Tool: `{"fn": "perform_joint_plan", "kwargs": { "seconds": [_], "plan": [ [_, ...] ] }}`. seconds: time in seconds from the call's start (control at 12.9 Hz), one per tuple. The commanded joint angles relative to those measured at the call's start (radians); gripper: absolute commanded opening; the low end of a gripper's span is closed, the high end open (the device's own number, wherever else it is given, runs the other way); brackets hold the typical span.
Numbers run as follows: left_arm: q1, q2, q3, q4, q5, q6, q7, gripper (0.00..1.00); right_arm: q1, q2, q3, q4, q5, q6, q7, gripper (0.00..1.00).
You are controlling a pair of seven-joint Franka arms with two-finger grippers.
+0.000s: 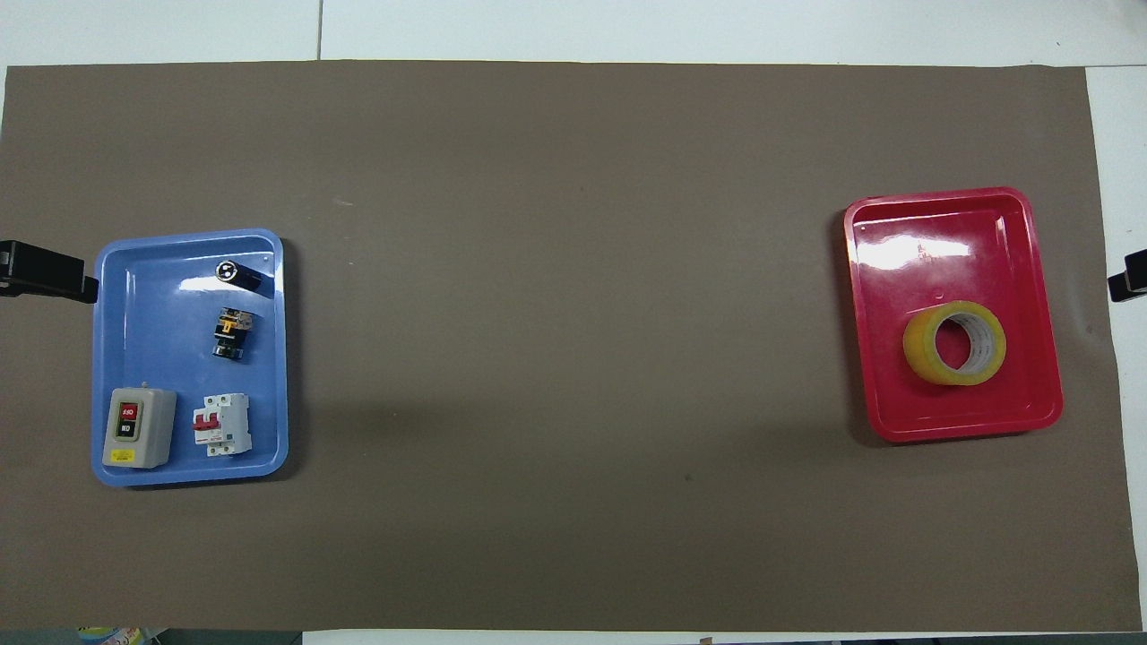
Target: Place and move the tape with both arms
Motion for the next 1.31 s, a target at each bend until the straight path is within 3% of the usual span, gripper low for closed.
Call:
{"fn": "perform_joint_plan", "kwargs": {
  "seconds": [0.0,1.24],
  "plan": [
    [-0.008,-0.006,0.008,-0.007,0.002,-0.005,-0.012,1.0,0.009,-0.004,-0.001,-0.02,-0.002,0.025,0.014,1.0],
    [-0.008,-0.006,0.008,-0.007,0.002,-0.005,-0.013,1.0,0.0,0.011,-0.003,-0.005,0.013,0.042,0.011,1.0]
  ]
}}
